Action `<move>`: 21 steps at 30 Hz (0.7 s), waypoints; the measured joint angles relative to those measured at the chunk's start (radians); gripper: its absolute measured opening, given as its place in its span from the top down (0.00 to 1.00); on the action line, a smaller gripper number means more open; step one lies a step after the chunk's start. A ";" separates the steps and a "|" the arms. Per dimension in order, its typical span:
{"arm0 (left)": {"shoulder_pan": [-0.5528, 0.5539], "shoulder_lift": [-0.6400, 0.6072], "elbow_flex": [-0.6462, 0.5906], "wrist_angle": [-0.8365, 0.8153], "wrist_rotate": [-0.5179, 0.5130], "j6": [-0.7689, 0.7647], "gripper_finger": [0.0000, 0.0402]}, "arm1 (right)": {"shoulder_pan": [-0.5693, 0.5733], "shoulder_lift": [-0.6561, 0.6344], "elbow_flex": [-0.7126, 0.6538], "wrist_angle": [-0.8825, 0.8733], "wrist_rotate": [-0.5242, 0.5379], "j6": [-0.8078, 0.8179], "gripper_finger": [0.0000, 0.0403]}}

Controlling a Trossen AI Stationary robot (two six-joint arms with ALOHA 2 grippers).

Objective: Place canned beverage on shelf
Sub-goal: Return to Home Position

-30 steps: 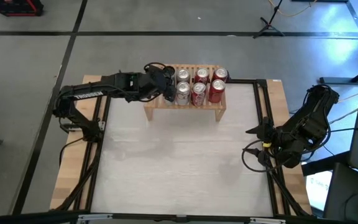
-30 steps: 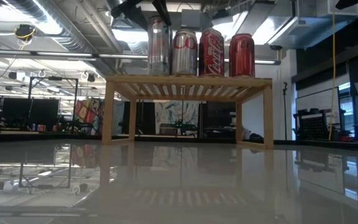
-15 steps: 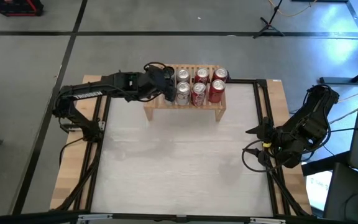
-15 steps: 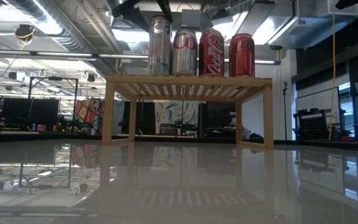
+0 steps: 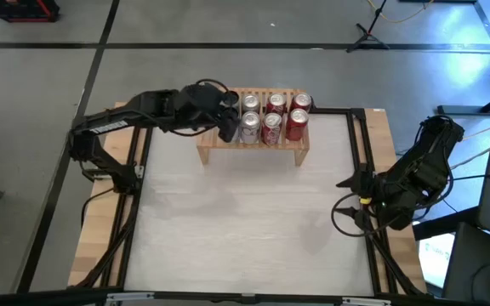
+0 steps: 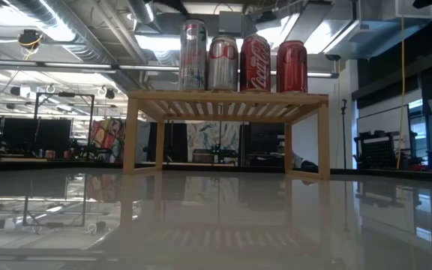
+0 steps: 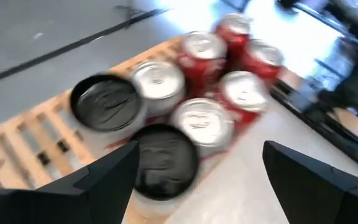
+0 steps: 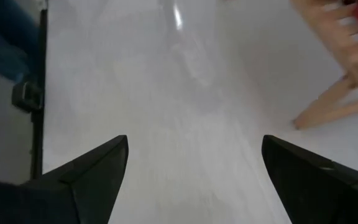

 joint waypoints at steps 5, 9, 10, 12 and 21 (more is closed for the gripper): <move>-0.046 -0.045 0.051 0.070 0.106 0.180 0.18 | 0.000 0.000 0.000 0.025 -0.032 -0.023 0.11; -0.088 -0.067 0.052 0.113 0.215 0.267 0.18 | 0.000 -0.007 0.000 0.039 -0.024 -0.020 0.11; -0.099 -0.067 0.051 0.104 0.218 0.277 0.18 | 0.000 -0.014 0.000 0.046 -0.022 -0.019 0.12; -0.122 -0.067 0.042 0.100 0.224 0.302 0.21 | 0.000 -0.040 0.000 0.060 -0.017 -0.019 0.17; -0.132 -0.085 -0.129 0.322 0.526 0.451 0.53 | 0.000 -0.230 -0.001 0.088 0.030 -0.089 0.73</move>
